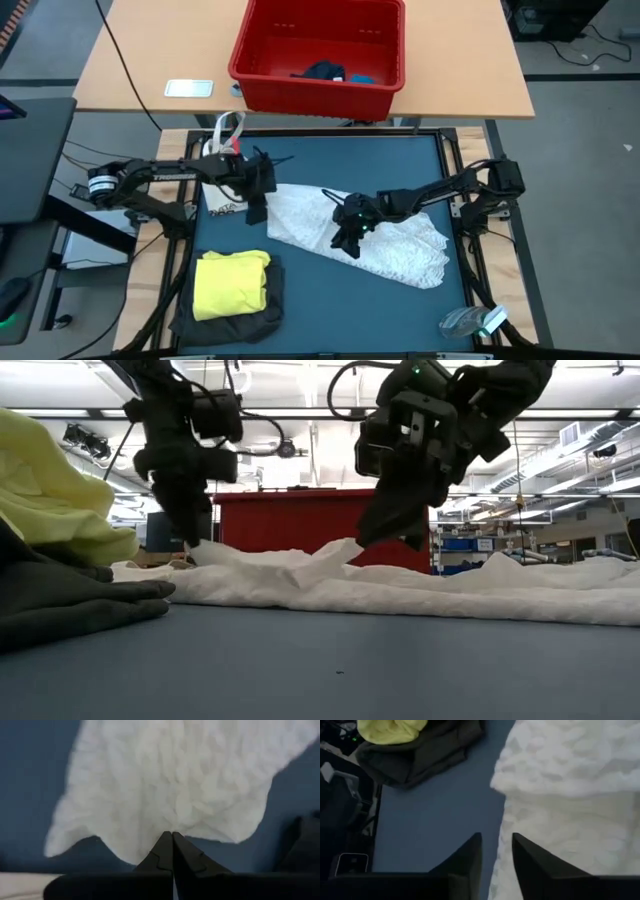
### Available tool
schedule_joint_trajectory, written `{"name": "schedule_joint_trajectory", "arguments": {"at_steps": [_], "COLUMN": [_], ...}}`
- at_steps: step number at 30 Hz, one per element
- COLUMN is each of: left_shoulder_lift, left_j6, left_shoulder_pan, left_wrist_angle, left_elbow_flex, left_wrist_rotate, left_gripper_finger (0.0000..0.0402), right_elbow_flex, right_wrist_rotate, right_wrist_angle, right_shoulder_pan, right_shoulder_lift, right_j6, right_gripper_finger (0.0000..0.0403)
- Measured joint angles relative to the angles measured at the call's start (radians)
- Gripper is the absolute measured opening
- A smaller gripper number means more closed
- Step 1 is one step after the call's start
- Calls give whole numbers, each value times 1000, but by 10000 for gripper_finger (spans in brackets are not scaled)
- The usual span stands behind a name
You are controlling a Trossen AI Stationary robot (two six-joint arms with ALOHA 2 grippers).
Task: Fold laundry
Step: Fold the white blouse
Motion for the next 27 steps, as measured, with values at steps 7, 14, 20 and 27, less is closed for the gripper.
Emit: {"name": "schedule_joint_trajectory", "arguments": {"at_steps": [7,14,20,27], "left_shoulder_lift": [-46,-12,38,40], "left_j6": [-176,-319,-433,-580], "left_shoulder_pan": [-9,-83,-104,-119], "left_wrist_angle": [106,244,104,163], "left_elbow_flex": [84,78,39,37], "left_wrist_rotate": [31,0,-111,-55], "left_gripper_finger": [17,14,6,13], "right_elbow_flex": [0,0,0,0], "right_wrist_rotate": [163,354,388,340], "right_wrist_angle": [-172,-467,-783,-1032], "right_shoulder_pan": [-34,-47,-52,-24], "right_shoulder_lift": [-65,-188,-256,-261], "right_j6": [172,324,351,327], "right_gripper_finger": [138,133,132,130]}}
